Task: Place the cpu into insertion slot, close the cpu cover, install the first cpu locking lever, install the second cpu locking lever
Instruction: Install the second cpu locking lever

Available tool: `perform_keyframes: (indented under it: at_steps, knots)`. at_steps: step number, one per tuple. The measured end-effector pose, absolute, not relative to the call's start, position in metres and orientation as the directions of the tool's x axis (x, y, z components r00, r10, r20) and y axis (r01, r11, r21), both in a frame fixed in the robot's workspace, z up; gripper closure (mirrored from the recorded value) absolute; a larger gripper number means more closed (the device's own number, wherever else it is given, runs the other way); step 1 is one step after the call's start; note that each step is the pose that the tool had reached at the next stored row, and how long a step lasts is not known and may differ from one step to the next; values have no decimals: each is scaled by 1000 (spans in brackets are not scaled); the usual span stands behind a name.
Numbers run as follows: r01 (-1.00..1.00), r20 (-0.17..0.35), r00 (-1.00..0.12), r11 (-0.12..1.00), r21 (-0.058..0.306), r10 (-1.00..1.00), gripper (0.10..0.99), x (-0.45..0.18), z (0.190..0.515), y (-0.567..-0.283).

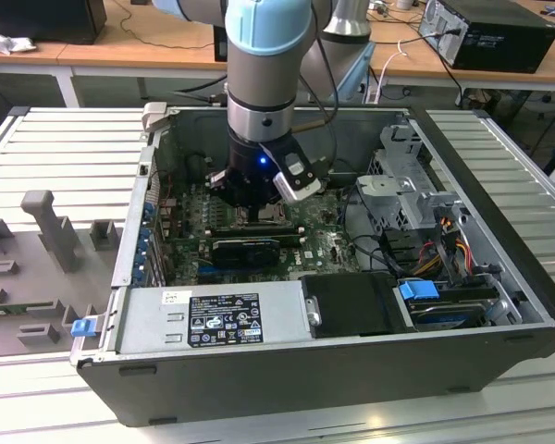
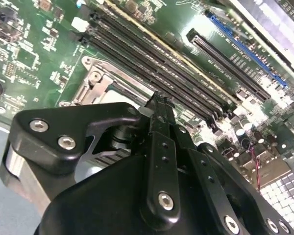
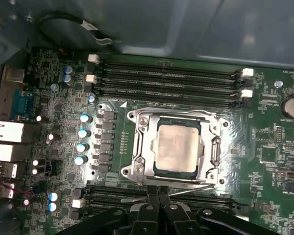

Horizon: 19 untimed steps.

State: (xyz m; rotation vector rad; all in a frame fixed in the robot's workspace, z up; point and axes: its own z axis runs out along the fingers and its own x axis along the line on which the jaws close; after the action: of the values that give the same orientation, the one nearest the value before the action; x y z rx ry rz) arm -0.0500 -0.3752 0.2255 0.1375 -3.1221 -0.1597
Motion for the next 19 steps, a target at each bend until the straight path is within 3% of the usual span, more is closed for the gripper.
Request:
perform_keyframes:
  at_steps: [5,19]
  knots:
    - [-92,2,-996,983,161,-94,980,-55,224,-384]
    - [-91,-3,-996,972,218,-92,980,-65,219,-398]
